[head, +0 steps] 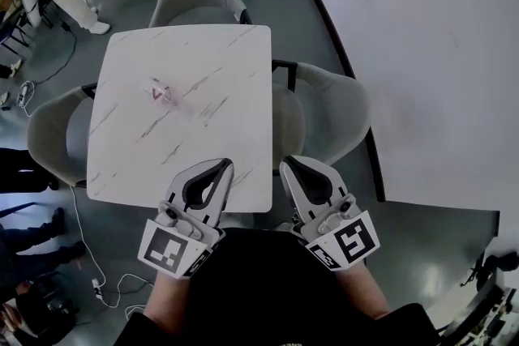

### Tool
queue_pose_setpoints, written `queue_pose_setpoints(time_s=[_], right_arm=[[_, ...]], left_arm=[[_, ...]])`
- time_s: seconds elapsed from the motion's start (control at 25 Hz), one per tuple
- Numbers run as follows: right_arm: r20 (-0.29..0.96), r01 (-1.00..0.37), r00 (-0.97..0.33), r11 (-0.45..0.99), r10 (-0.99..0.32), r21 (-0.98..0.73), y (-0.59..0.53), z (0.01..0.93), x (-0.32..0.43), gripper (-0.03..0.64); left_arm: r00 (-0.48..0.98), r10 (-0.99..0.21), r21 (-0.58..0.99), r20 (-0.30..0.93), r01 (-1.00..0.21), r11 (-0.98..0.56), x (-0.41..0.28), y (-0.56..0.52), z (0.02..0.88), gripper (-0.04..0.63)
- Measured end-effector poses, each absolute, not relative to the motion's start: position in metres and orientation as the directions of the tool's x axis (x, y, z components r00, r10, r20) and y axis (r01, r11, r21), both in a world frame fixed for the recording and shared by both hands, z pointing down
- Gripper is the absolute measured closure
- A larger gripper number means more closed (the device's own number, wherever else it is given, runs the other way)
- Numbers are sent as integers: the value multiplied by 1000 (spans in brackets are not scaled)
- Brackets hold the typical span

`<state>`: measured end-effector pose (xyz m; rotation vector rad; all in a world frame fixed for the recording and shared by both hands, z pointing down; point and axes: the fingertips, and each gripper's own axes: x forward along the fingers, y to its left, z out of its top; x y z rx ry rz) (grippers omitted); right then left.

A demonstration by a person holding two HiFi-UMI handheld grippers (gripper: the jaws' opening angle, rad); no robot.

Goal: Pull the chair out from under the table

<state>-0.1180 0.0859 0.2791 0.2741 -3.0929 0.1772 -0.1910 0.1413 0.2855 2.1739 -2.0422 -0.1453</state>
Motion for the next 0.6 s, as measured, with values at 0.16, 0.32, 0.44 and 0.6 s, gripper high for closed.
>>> queue_pose_setpoints(time_s=[0.16,0.32,0.44,0.6], right_arm=[[54,-170,-985,979,-164,-117,89,283,-137,604],[66,-161,-986,980,-154,-118,91,285,-148,604],[70,-152,-987,981,-144,-122,91,285,-152,604],[73,-135,-989,983,-126,-128,88,285,-152,604]], left_arm=[[63,-997,181,40,-982,-55,-209,144,288,591],[51,-998,188,43,-981,-42,-220,146,291,591],[39,-998,196,45,-980,-30,-223,147,293,591],[17,-999,204,50,-979,-6,-223,145,295,591]])
